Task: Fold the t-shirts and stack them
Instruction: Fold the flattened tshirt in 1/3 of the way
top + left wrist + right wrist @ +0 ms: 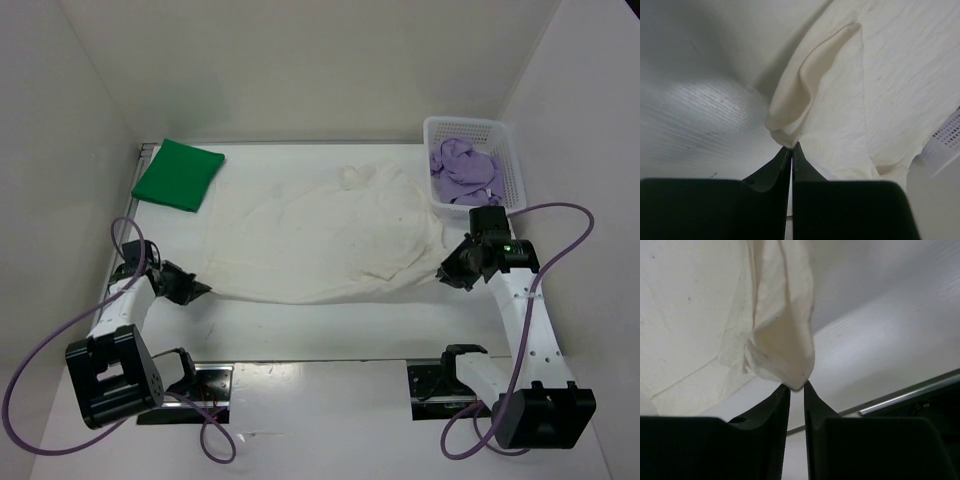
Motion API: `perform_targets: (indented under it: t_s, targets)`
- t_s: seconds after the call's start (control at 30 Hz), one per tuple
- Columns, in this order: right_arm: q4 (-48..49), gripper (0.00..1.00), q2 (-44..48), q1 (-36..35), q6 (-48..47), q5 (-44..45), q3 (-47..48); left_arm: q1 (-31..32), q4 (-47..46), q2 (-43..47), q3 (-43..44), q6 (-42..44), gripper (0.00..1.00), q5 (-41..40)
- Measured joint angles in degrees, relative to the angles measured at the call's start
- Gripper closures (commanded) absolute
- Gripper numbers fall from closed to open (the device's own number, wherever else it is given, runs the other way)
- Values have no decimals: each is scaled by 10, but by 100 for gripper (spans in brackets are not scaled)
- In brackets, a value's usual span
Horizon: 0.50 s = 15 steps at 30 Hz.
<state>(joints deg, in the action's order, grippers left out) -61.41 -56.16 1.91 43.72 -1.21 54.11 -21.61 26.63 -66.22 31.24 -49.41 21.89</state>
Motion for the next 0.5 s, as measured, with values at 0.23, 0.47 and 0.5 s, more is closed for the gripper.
perform_targets:
  t_s: [0.23, 0.47, 0.5]
  targets:
    - [-44, 54, -2, 0, -20, 4, 14, 0, 49, 10, 16, -4, 25, -5]
    - [-17, 96, -28, -30, -37, -22, 4, 4, 35, 9, 94, 2, 14, -27]
    - [2, 99, -37, -40, -33, -37, -10, 9, 20, 7, 95, 6, 23, -27]
